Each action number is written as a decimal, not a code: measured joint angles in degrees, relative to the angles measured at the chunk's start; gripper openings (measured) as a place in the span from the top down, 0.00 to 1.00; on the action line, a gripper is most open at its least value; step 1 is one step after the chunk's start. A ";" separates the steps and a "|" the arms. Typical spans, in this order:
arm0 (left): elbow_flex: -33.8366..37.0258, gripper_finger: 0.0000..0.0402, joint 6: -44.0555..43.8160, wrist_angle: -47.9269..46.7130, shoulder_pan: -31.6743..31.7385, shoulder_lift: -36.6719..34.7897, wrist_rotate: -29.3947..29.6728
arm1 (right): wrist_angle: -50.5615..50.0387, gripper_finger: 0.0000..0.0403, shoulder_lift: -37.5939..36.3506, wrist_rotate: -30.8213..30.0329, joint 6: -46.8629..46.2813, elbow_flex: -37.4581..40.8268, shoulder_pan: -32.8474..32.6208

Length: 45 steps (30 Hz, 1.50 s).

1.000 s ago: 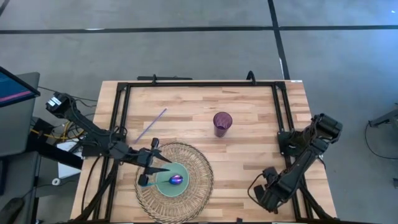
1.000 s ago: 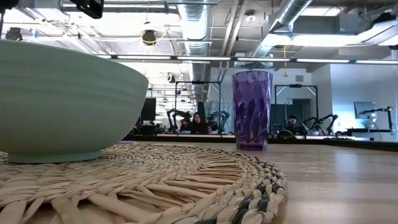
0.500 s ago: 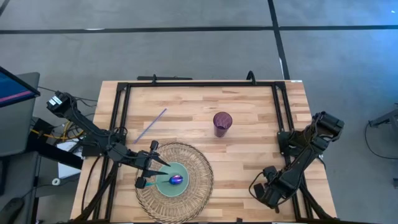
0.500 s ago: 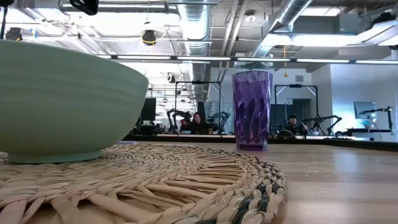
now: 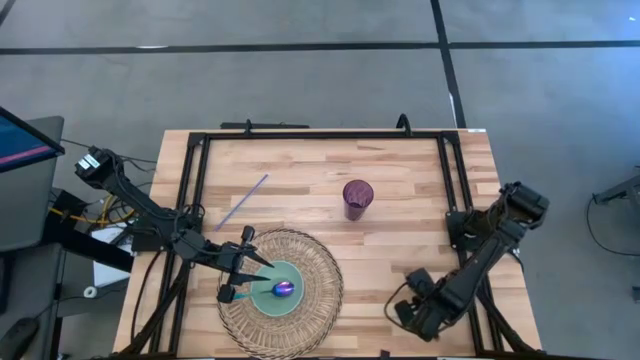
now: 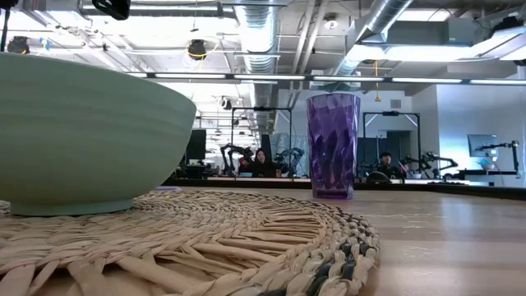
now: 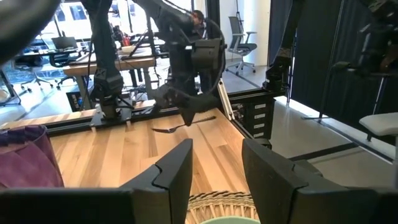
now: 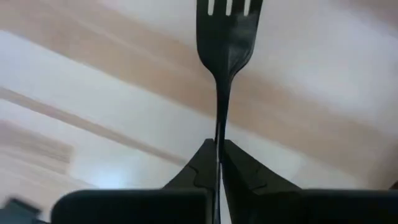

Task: Pick & Place Utensil
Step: Put the black fork into the green bowl on the brown mat

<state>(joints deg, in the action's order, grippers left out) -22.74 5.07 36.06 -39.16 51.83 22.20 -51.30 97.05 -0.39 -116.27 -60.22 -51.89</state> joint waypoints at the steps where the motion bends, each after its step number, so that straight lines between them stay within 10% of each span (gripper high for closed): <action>1: 0.00 0.65 -0.01 0.03 0.00 0.00 0.00 | -1.15 0.98 0.02 -0.98 1.87 -1.55 0.95; 13: 0.00 0.65 -1.18 -0.14 -0.02 0.02 0.01 | 4.04 0.99 -0.19 -12.66 37.76 -14.04 16.19; 20: 0.02 0.65 -1.06 -2.22 -0.04 0.02 0.04 | 21.58 1.00 4.37 -2.68 58.68 -14.88 24.47; 45: 0.02 0.65 -2.66 -18.36 -0.26 0.02 10.77 | 6.09 0.98 31.79 20.41 78.76 -52.88 35.73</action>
<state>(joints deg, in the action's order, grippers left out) -22.72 2.41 17.70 -39.42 51.86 32.97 -45.21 128.84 20.02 -37.50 -113.09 -16.16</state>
